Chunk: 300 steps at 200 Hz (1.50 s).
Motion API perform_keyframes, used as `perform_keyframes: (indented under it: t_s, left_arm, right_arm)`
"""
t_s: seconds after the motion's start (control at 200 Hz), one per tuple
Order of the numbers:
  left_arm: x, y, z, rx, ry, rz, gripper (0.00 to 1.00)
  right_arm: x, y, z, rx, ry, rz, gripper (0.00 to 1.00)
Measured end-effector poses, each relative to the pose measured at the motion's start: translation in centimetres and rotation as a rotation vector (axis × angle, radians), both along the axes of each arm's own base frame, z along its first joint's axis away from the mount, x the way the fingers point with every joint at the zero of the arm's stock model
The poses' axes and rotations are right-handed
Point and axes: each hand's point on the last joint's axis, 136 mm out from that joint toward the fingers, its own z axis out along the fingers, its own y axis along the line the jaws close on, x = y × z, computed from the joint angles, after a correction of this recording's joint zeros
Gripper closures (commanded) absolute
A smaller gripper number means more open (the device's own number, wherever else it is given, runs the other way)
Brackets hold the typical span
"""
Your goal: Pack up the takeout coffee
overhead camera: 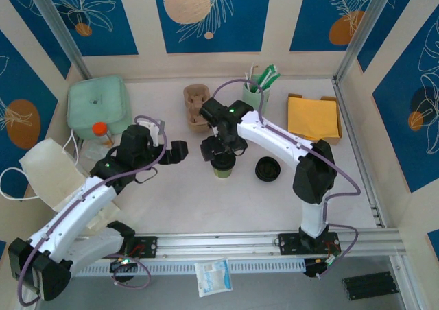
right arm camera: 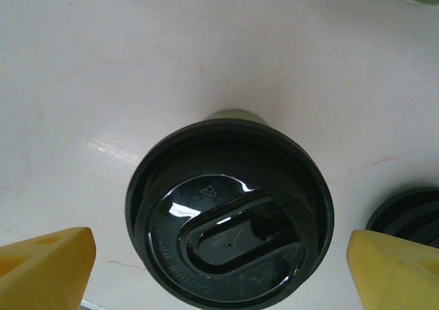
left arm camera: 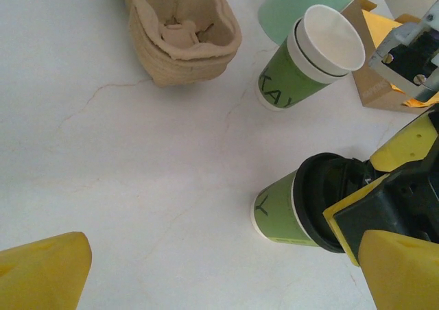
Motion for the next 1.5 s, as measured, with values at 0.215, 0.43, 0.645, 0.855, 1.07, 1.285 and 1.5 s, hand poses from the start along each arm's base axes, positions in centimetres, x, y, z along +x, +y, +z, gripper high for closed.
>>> perform_keyframes:
  t_s: [0.215,0.43,0.645,0.855,1.07,1.285,1.5]
  left_arm:
    - [0.0,0.2,0.1,-0.011,-0.001,0.001,0.00]
    - [-0.1,0.3,-0.3,-0.012,0.009,0.000,0.00]
    - [-0.1,0.3,-0.4,-0.014,0.013,0.000,0.01]
    - [-0.1,0.2,-0.3,-0.024,0.011,-0.004,0.01]
    - [0.0,0.1,-0.2,-0.030,0.005,-0.005,0.01]
    - [0.0,0.1,-0.3,-0.032,0.007,-0.008,0.01]
    - [-0.1,0.0,-0.3,-0.035,0.010,-0.014,0.01]
  right_arm:
    - [-0.1,-0.1,-0.3,-0.016,0.004,-0.006,0.07]
    - [-0.3,0.1,-0.6,-0.022,0.010,0.002,0.09]
    - [-0.3,0.2,-1.5,-0.040,0.022,0.004,0.11]
    - [-0.3,0.3,-1.6,-0.045,0.022,0.008,0.16]
    - [-0.6,0.5,-1.6,-0.046,0.022,0.017,0.22]
    - [-0.6,0.5,-1.6,-0.049,0.016,0.019,0.28]
    - [-0.3,0.1,-1.0,-0.046,-0.003,0.009,0.28]
